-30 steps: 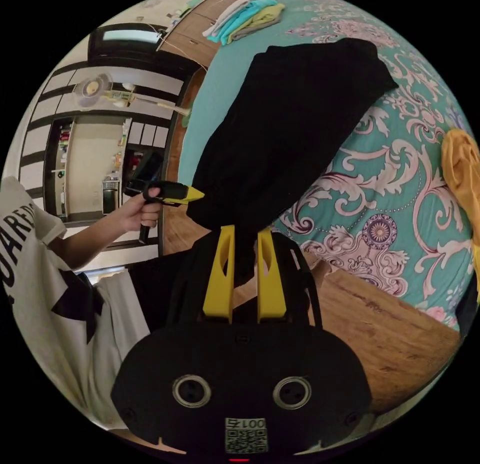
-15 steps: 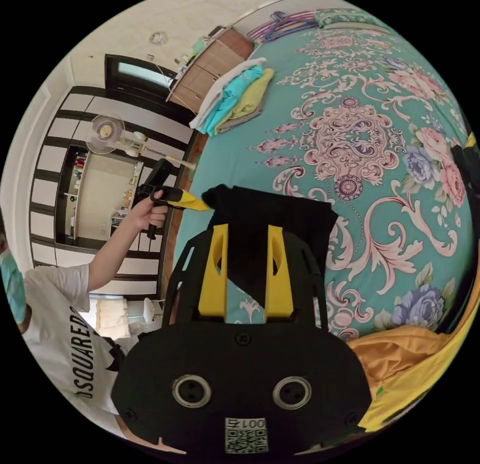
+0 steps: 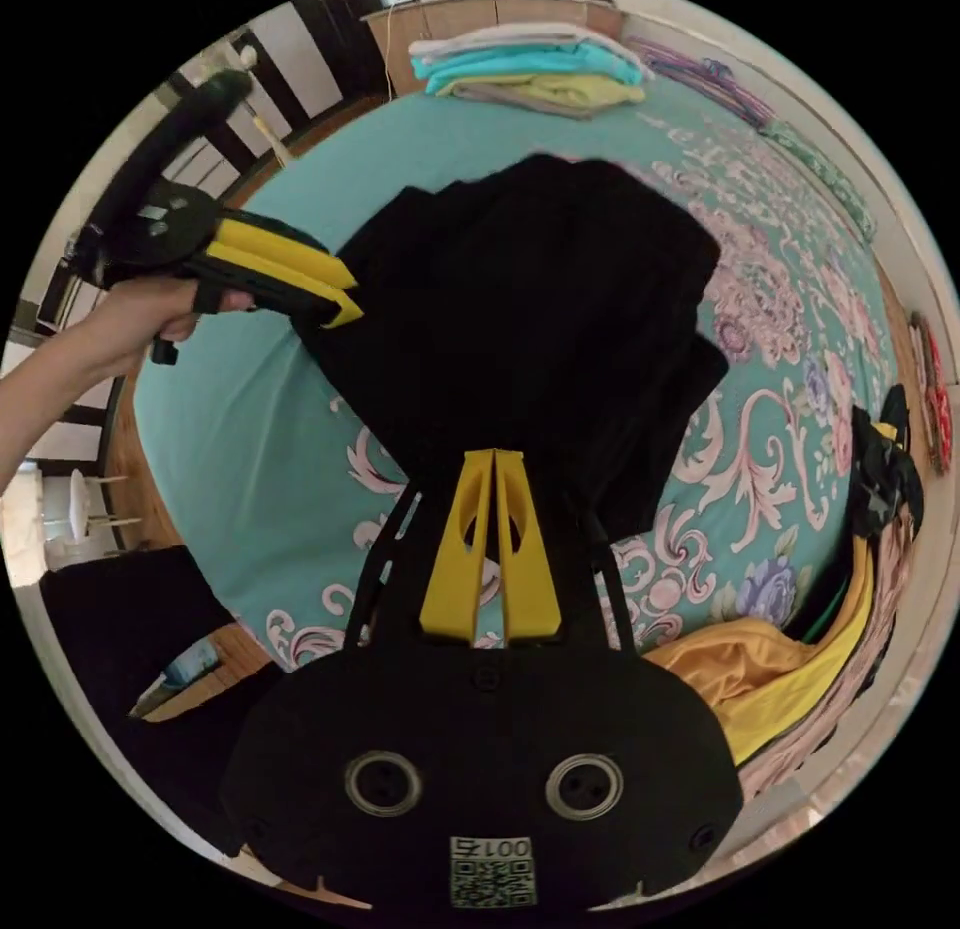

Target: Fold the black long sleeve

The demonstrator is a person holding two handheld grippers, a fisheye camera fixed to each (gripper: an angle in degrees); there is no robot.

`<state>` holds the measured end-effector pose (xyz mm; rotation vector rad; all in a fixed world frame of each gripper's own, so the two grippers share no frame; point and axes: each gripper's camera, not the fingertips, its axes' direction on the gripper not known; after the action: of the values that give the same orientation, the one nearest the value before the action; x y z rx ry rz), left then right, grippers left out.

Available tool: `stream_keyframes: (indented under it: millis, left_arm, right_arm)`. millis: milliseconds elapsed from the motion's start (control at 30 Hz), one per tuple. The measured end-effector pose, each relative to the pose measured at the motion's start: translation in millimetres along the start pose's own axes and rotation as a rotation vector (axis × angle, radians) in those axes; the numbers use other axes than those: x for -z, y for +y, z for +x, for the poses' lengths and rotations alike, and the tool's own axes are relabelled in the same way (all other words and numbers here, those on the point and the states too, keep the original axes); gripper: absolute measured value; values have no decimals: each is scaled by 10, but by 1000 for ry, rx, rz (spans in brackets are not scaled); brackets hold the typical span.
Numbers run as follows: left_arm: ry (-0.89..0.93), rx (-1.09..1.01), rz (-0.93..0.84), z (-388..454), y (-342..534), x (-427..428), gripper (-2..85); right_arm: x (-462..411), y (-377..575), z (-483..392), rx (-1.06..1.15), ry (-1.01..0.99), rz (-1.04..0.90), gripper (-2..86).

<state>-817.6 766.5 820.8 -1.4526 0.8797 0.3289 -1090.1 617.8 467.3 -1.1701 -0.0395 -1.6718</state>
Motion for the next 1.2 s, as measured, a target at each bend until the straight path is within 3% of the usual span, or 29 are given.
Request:
stream_keyframes:
  millis: [133,200,300,367,467,567,833,1033,1133,1200]
  left_arm:
    - [-121,46,38,71,238,364,19]
    - [-42,112,76,-15,448,521,21]
    - [277,294,30,-265,776,452,33]
    - [483,525,24,-488,1015,262,34]
    - [631,867,73,-795,1313,57,30]
    - [827,1082,191,-1052,1577,-69,31]
    - [1145,1317,373,-1348,2165,-251,79]
    - [1273,1379,443,-1399,2377,4,206]
    - [1336,1355,503,-1506,2333,67,189]
    - [1362,1387,532,-1607,2347,48,116]
  right_arm:
    - [299,106,-247,17,136,68,19]
    - [528,261,-292,-3,150,127,38]
    - [674,400,-417,24,87,127,97]
    - [567,336,-604,101,156,69,123]
    - [356,168,-725,141,249,2,136]
    - [266,102,-723,150,260,-36,136]
    - [739,114,-650,194,195,65,37]
    - [1404,181,-527,70,96,227,24]
    - [1586,229,-567,107,100,253,22]
    - [1721,290,-611,137,104,281,21]
